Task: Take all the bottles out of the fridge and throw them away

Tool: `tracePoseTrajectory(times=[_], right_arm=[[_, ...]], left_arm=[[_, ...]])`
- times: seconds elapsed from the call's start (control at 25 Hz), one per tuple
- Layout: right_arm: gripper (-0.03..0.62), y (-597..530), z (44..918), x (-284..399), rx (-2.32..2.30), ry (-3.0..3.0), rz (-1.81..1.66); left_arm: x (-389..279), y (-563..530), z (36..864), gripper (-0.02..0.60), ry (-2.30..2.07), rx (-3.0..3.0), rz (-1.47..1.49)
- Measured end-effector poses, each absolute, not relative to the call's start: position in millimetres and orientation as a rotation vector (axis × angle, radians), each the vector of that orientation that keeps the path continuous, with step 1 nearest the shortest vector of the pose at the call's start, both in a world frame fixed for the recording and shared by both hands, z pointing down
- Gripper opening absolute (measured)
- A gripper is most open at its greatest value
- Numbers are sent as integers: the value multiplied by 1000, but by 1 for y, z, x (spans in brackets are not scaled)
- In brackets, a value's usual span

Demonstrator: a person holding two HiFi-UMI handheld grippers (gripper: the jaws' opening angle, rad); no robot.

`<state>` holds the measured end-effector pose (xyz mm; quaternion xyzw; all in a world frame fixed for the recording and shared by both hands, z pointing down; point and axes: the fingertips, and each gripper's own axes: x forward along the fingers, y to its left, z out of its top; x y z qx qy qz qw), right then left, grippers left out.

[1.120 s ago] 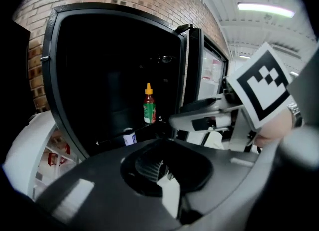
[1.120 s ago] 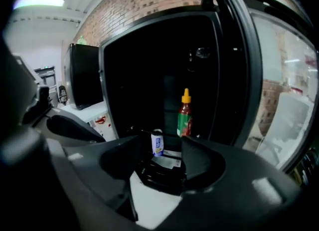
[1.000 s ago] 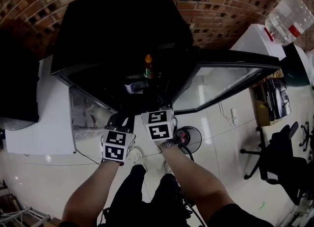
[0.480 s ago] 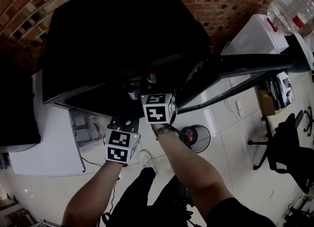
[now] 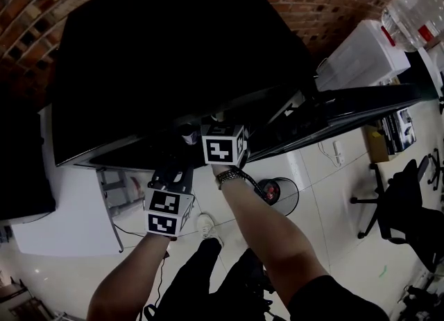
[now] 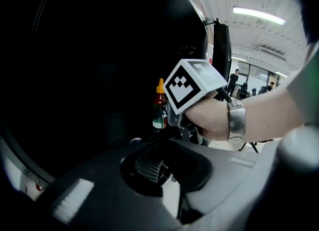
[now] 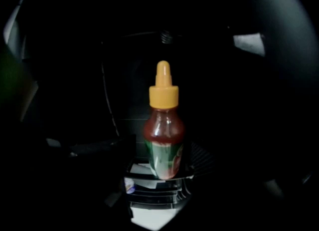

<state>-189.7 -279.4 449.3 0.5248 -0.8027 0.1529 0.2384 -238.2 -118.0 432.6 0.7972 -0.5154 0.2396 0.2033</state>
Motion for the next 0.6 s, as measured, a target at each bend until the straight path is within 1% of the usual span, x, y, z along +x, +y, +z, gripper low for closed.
tracePoseTrajectory(times=[0.24, 0.32, 0.6], right_arm=[[327, -294, 451, -188, 1452, -2175, 401], [278, -294, 453, -188, 1444, -2175, 396], [275, -275, 457, -190, 1383, -2198, 439]], left_arm=[[-245, -121, 436, 3, -1437, 2219, 674], [-246, -121, 438, 3, -1437, 2216, 677], [-242, -121, 441, 3, -1434, 2208, 678]])
